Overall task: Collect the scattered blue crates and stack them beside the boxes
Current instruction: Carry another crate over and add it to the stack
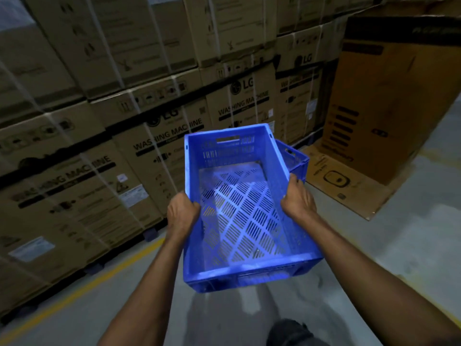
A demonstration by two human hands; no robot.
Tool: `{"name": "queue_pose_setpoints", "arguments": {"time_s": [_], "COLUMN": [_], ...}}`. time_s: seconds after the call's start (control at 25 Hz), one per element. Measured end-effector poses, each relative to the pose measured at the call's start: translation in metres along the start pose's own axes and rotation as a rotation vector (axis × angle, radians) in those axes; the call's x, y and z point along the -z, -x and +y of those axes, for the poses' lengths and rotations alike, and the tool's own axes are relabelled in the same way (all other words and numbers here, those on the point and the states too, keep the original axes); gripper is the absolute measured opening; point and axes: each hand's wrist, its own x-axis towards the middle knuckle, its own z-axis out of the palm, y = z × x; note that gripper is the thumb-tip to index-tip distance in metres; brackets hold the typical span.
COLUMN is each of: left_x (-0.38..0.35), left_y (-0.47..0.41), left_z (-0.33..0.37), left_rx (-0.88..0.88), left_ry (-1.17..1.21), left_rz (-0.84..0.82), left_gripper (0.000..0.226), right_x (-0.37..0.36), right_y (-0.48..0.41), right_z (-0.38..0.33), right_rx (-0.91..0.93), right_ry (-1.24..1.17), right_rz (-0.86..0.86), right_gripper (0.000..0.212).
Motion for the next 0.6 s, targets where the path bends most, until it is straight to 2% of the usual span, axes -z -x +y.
{"name": "queue_pose_setpoints", "arguments": {"time_s": [0.08,0.32,0.48,0.6], "left_x": [-0.006,-0.044,-0.073,-0.095], "left_y": [-0.056,-0.227,-0.329,-0.39], "left_z": [0.006,0.068,0.121,0.148], "left_rx": [-0.046,-0.216,-0.26,-0.315], "left_ry": [0.005,0.021,0.073,0.092], "left_rz": [-0.013,-0.092,-0.295,-0.45], "left_gripper": [0.031,0.029,0.032,0.04], "right_x": [-0.01,-0.041,-0.042,-0.035], "right_y": [-0.037,-0.18,-0.268,-0.317], "right_z": [-0.015,-0.032,-0.039,-0.043], "right_rx": [-0.093,-0.294,-0.423,-0.515], "right_ry": [-0.054,-0.199,-0.294,-0.332], "right_rz": [0.015,0.12,0.161,0.189], "right_gripper": [0.043,0.038,0.041,0.036]}}
